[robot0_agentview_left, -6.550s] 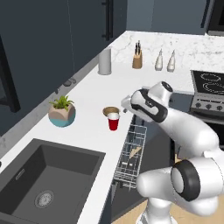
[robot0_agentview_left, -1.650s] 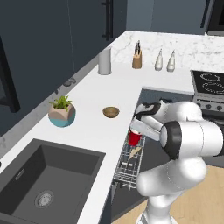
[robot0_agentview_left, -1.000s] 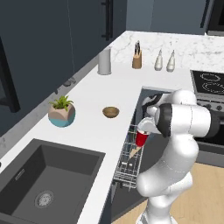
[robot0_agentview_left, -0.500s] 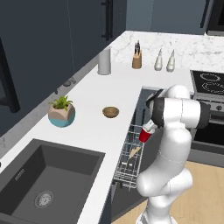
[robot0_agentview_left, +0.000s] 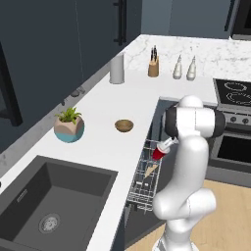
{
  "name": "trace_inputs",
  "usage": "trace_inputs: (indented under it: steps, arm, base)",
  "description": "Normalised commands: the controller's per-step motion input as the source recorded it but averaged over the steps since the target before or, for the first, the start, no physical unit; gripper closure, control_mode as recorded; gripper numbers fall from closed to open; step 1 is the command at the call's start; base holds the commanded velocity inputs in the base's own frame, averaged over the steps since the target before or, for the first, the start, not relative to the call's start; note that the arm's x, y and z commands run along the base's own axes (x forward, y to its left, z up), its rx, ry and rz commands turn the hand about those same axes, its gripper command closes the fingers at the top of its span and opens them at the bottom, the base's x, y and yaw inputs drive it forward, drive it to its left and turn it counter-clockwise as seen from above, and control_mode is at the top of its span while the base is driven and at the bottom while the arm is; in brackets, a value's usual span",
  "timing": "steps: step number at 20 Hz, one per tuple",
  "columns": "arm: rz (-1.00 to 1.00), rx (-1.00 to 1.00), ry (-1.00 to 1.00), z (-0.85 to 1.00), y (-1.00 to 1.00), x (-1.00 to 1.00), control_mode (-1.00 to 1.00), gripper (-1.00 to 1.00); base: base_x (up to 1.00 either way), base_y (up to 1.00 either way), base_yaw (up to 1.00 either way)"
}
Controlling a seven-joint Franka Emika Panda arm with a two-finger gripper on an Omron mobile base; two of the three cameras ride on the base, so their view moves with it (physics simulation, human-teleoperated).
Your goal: Pick up the cup and bowl from the counter, place them in the dishwasher, and close the dishwasher door.
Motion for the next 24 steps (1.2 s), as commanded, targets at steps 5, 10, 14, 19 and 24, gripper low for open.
trace_inputs:
  steps: [5, 10, 14, 19, 24]
  arm:
    - [0.06, 0.01, -0.07, -0.33, 0.01, 0.36, -1.0, 1.0]
    - [0.04, 0.0, -0.03, -0.28, 0.02, 0.49, -1.0, 1.0]
    - [0.03, 0.0, 0.0, -0.17, 0.03, 0.42, -1.0, 1.0]
    - [0.04, 0.0, -0.01, -0.42, 0.0, 0.38, -1.0, 1.0]
    - [0.08, 0.0, -0.06, -0.49, 0.0, 0.25, -1.0, 1.0]
  base:
    - [0.0, 0.0, 0.0]
    - [0.0, 0.0, 0.0]
    - [0.0, 0.0, 0.0]
    - [0.0, 0.0, 0.0]
    - [0.0, 0.0, 0.0]
